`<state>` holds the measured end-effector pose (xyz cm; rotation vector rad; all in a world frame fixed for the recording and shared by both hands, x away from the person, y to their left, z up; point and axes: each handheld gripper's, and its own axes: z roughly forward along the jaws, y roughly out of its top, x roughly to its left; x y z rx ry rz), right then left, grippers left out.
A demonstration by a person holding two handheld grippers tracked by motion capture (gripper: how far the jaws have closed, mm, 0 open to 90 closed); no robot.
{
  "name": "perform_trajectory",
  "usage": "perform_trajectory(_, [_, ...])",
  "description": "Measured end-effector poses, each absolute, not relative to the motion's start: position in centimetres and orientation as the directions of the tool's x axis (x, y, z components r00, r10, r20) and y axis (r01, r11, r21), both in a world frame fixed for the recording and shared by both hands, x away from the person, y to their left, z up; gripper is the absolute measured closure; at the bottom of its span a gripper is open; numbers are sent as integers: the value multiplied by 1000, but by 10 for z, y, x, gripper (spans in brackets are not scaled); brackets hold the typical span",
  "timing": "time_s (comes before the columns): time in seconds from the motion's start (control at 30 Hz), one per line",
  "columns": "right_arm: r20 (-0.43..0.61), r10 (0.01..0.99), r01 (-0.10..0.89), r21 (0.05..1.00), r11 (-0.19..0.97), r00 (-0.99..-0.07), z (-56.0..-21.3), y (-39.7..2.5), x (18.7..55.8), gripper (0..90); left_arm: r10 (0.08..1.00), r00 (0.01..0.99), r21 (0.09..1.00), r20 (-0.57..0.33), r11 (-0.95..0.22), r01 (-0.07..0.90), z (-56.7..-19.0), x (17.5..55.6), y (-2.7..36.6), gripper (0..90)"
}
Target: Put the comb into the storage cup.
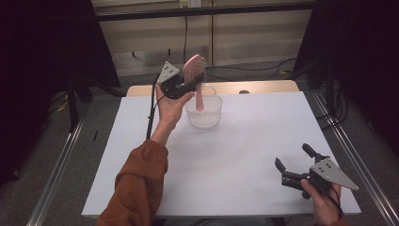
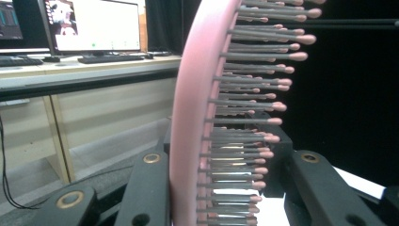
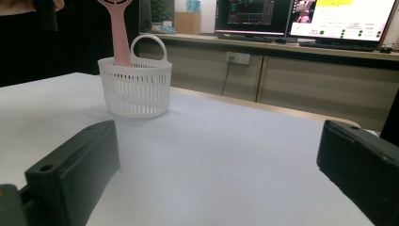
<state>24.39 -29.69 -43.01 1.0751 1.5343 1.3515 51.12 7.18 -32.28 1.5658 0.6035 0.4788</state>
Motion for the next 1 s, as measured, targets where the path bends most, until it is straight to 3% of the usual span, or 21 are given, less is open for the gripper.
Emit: perform_trajectory(1.0, [-41,946,96,992,76,-321,-430,-296,243,0,633,769,986,-85,-56,155,-362,510,56,639])
